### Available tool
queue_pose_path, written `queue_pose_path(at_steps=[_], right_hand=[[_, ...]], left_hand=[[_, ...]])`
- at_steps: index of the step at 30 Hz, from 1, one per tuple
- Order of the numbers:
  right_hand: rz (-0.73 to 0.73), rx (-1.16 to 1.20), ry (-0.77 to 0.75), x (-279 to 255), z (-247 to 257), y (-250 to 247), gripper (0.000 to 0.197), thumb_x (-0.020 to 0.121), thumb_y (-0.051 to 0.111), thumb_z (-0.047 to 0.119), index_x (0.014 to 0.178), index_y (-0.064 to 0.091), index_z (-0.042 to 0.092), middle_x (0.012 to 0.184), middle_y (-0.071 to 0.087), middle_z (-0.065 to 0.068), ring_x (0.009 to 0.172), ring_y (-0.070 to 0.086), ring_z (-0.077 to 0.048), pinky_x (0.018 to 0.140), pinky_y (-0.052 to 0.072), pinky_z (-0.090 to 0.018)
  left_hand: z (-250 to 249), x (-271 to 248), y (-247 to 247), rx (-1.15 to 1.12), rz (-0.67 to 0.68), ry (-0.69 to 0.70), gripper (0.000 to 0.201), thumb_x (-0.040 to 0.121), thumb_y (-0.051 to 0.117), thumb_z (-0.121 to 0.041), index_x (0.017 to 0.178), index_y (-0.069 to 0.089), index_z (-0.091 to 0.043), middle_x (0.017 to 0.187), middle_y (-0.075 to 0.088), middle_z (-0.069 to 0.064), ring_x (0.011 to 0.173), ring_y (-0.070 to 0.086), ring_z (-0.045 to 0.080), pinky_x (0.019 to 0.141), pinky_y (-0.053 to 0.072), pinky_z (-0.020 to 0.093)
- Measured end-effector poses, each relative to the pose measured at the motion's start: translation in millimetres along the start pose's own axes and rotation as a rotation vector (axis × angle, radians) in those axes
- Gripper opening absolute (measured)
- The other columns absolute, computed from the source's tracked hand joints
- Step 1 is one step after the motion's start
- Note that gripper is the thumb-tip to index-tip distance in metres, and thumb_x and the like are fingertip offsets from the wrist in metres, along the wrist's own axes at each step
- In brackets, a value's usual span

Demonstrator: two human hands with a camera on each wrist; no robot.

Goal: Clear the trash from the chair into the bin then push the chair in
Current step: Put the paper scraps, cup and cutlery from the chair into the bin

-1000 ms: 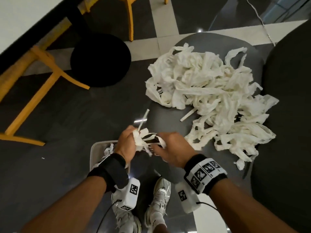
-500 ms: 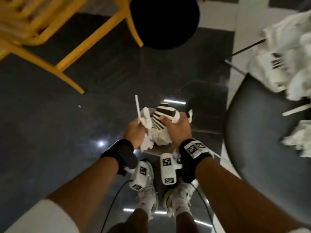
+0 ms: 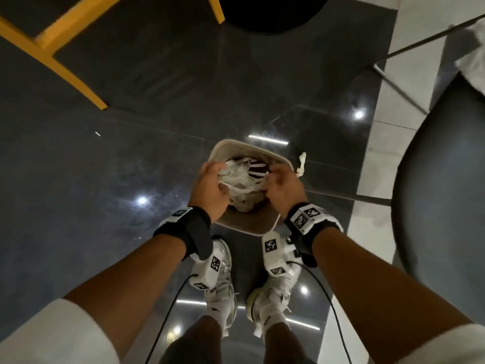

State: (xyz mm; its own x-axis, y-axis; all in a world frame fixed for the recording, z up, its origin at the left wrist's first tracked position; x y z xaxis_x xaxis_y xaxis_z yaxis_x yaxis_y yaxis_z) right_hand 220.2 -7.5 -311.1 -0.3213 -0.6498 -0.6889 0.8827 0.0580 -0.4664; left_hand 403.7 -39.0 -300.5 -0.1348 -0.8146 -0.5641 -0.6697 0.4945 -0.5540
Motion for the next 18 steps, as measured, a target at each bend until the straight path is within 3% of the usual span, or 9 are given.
queue_pose_path(at_steps=[2, 4, 6, 8, 9, 11, 14, 16, 18], right_hand=[[-0.093, 0.125, -0.016, 14.7, 5.1, -8.0, 0.022, 0.093, 0.051, 0.029, 0.106, 0.063, 0.019, 0.090, 0.074, -0.010, 0.081, 0.073, -0.027, 0.078, 0.060, -0.050], [-0.156, 0.170, -0.052, 30.0, 12.4, -14.9, 0.018, 0.090, 0.056, 0.029, 0.090, 0.068, 0.016, 0.082, 0.073, -0.007, 0.075, 0.069, -0.021, 0.080, 0.059, -0.048], [-0.151, 0.266, -0.050, 37.6, 17.1, -24.2, 0.015, 0.090, 0.060, 0.026, 0.078, 0.069, 0.021, 0.077, 0.071, 0.000, 0.074, 0.065, -0.014, 0.081, 0.058, -0.039], [-0.142, 0.389, -0.036, 41.5, 19.0, -32.1, 0.015, 0.089, 0.062, 0.026, 0.075, 0.069, 0.023, 0.072, 0.068, 0.004, 0.074, 0.063, -0.012, 0.076, 0.054, -0.036], [-0.162, 0.430, -0.027, 44.7, 18.6, -35.2, 0.014, 0.087, 0.063, 0.027, 0.075, 0.069, 0.022, 0.071, 0.066, 0.005, 0.073, 0.061, -0.013, 0.073, 0.052, -0.035], [-0.213, 0.463, -0.005, 55.8, 16.1, -38.1, 0.013, 0.084, 0.063, 0.029, 0.078, 0.070, 0.021, 0.073, 0.067, 0.003, 0.074, 0.062, -0.016, 0.072, 0.051, -0.037], [-0.321, 0.429, 0.051, 79.8, 9.4, -38.5, 0.014, 0.079, 0.059, 0.032, 0.078, 0.071, 0.026, 0.080, 0.070, -0.003, 0.076, 0.064, -0.020, 0.075, 0.054, -0.041], [-0.293, 0.344, 0.122, 106.5, -1.0, -33.5, 0.019, 0.082, 0.053, 0.031, 0.076, 0.071, 0.027, 0.081, 0.064, -0.005, 0.077, 0.058, -0.022, 0.077, 0.054, -0.044], [-0.162, 0.211, 0.266, 126.7, -11.0, -26.3, 0.033, 0.096, 0.044, 0.024, 0.114, 0.070, 0.014, 0.099, 0.058, -0.009, 0.090, 0.056, -0.023, 0.088, 0.053, -0.042]], left_hand=[[-3.4, 7.3, -2.7, 0.080, -0.156, 0.069, 0.047, 0.083, 0.052, 0.003, 0.125, 0.053, -0.017, 0.129, 0.037, 0.007, 0.112, 0.050, 0.026, 0.095, 0.050, 0.032], [-2.2, 18.1, -5.0, 0.242, -0.293, 0.061, 0.049, 0.078, 0.062, -0.006, 0.124, 0.049, -0.017, 0.126, 0.038, 0.010, 0.114, 0.046, 0.029, 0.096, 0.047, 0.040], [3.8, 28.5, -6.2, 0.377, -0.255, -0.043, 0.054, 0.080, 0.067, -0.021, 0.129, 0.045, -0.017, 0.130, 0.041, 0.014, 0.118, 0.045, 0.035, 0.098, 0.042, 0.046], [11.7, 36.3, -6.3, 0.399, -0.107, -0.118, 0.038, 0.092, 0.057, -0.025, 0.127, 0.048, -0.012, 0.130, 0.050, 0.019, 0.117, 0.051, 0.042, 0.093, 0.042, 0.049], [15.5, 38.1, -5.8, 0.387, -0.083, -0.115, 0.031, 0.097, 0.051, -0.023, 0.125, 0.049, -0.009, 0.127, 0.055, 0.022, 0.113, 0.055, 0.045, 0.088, 0.044, 0.048], [21.2, 38.9, -8.0, 0.341, -0.160, -0.079, 0.026, 0.100, 0.045, -0.020, 0.121, 0.050, -0.006, 0.123, 0.058, 0.023, 0.108, 0.057, 0.047, 0.081, 0.045, 0.048], [30.2, 48.2, -18.7, 0.221, -0.341, -0.054, 0.021, 0.097, 0.046, -0.015, 0.114, 0.051, -0.004, 0.119, 0.056, 0.024, 0.104, 0.056, 0.045, 0.081, 0.045, 0.047], [37.8, 61.3, -25.9, 0.156, -0.423, -0.035, 0.019, 0.095, 0.048, -0.013, 0.109, 0.052, -0.001, 0.113, 0.056, 0.025, 0.102, 0.056, 0.043, 0.080, 0.043, 0.042], [42.9, 76.0, -30.7, 0.079, -0.480, -0.010, 0.017, 0.094, 0.049, -0.010, 0.105, 0.053, 0.001, 0.109, 0.056, 0.024, 0.099, 0.056, 0.039, 0.078, 0.039, 0.035]])
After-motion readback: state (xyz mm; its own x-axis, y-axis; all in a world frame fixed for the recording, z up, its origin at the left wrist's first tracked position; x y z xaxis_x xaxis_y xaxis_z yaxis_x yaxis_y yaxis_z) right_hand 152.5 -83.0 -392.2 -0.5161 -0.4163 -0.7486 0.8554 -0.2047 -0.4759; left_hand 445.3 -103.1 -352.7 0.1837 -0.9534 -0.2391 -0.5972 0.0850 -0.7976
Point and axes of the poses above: each hand's wrist, its own x-axis towards the middle knuckle, its own y-axis out of the palm, z = x × y, the point moved 2 cm from there along x, towards the middle knuckle
